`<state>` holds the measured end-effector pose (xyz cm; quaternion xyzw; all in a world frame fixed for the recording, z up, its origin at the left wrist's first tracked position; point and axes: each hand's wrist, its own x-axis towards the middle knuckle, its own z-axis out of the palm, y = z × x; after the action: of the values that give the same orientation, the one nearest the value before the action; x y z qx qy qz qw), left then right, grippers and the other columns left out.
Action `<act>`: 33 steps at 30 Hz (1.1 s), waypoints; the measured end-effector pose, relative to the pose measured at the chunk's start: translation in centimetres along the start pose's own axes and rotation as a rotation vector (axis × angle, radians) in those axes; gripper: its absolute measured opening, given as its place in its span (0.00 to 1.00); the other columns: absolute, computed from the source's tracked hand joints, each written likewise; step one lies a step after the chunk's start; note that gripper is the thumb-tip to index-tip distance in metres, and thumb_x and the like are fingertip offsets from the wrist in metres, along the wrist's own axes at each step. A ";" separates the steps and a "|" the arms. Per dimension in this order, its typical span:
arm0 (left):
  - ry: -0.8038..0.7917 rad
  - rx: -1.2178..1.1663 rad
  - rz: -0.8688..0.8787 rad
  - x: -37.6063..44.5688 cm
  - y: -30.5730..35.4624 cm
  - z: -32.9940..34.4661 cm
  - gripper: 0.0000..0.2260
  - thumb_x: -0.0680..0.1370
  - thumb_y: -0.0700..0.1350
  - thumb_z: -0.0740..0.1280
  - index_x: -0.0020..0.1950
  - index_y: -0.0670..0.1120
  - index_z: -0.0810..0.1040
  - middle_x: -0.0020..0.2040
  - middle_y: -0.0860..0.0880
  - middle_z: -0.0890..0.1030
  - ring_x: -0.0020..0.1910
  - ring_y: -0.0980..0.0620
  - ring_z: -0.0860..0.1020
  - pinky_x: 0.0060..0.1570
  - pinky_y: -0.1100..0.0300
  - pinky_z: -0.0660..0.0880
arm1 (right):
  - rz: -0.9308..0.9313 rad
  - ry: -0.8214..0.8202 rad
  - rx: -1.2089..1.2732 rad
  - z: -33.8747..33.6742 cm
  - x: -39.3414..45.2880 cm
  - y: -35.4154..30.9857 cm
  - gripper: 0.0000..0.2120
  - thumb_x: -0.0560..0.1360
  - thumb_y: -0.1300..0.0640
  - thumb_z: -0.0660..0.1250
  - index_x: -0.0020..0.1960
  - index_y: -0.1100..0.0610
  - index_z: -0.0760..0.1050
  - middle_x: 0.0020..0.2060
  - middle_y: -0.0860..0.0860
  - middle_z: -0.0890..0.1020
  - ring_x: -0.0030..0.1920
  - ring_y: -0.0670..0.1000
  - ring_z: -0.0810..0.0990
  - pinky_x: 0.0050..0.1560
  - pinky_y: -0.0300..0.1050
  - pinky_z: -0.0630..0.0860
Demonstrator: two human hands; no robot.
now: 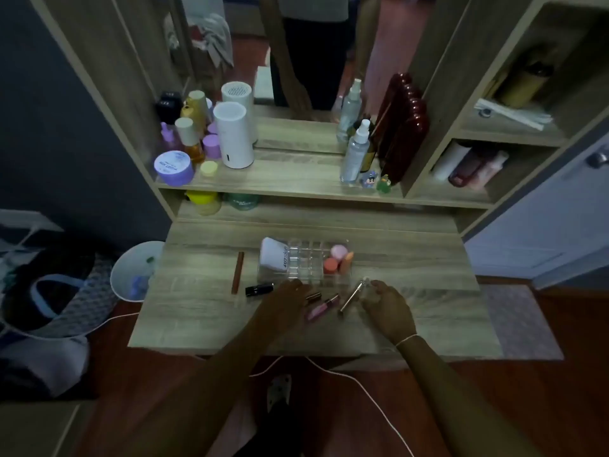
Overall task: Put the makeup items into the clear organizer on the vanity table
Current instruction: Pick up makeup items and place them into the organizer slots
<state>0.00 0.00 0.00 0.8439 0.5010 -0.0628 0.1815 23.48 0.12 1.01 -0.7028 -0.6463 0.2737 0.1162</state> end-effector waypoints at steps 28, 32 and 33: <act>0.023 -0.101 -0.045 4.9 -1.0 2.6 0.20 0.79 0.45 0.61 0.71 0.46 0.64 0.66 0.41 0.71 0.63 0.43 0.71 0.62 0.49 0.71 | 0.238 -0.009 0.157 3.1 4.7 -0.8 0.28 0.72 0.54 0.70 0.68 0.60 0.64 0.63 0.62 0.71 0.61 0.61 0.72 0.58 0.54 0.71; 0.048 -0.082 -0.026 4.9 -1.0 2.6 0.20 0.79 0.47 0.60 0.71 0.46 0.65 0.63 0.40 0.73 0.61 0.43 0.72 0.58 0.50 0.72 | 0.260 -0.020 0.164 3.5 5.2 -0.8 0.26 0.72 0.56 0.70 0.66 0.59 0.65 0.61 0.62 0.72 0.60 0.61 0.72 0.57 0.53 0.71; 0.049 -0.082 -0.029 4.9 -1.1 2.6 0.20 0.79 0.47 0.60 0.71 0.47 0.65 0.63 0.40 0.72 0.60 0.43 0.72 0.57 0.51 0.73 | 0.262 -0.016 0.169 3.5 5.3 -0.8 0.26 0.72 0.56 0.70 0.66 0.59 0.66 0.60 0.62 0.73 0.60 0.61 0.73 0.57 0.53 0.71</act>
<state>1.64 3.53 -4.08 0.8298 0.5195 -0.0243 0.2026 21.00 4.69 -2.74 -0.7666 -0.5245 0.3457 0.1332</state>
